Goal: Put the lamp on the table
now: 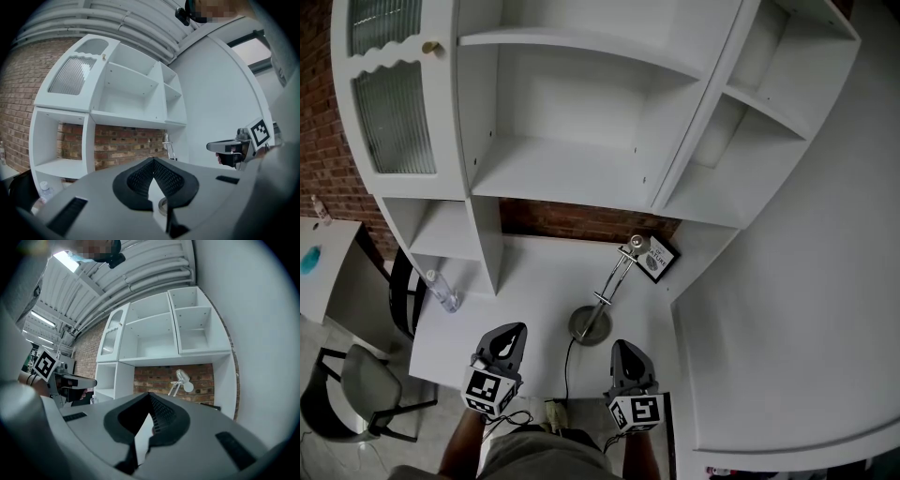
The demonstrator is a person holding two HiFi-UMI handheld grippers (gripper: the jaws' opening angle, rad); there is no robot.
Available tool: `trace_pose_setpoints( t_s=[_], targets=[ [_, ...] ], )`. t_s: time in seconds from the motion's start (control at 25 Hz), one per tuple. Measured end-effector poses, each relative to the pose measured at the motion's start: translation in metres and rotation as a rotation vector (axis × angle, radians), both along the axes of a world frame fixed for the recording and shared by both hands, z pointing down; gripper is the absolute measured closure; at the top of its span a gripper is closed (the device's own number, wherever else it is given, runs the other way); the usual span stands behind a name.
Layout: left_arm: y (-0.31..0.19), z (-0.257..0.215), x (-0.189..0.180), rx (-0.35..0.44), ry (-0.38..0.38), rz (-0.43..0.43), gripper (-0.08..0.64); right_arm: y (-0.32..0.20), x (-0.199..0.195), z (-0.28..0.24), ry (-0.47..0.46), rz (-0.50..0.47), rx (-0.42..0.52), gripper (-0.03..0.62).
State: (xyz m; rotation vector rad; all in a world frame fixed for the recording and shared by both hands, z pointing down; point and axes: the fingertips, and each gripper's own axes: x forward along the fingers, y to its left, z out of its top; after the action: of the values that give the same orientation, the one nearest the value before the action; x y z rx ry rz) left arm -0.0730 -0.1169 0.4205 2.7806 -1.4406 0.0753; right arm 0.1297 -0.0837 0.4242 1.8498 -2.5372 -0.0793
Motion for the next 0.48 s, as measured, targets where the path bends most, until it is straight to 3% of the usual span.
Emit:
trace_pose_setpoints(
  t_s=[0.48],
  targets=[
    [0.0017,0.0038,-0.0039,-0.014,-0.01,-0.007,0.558,-0.0005,-0.0044,-0.0011,-0.001,-0.012,0.005,0.571]
  ],
)
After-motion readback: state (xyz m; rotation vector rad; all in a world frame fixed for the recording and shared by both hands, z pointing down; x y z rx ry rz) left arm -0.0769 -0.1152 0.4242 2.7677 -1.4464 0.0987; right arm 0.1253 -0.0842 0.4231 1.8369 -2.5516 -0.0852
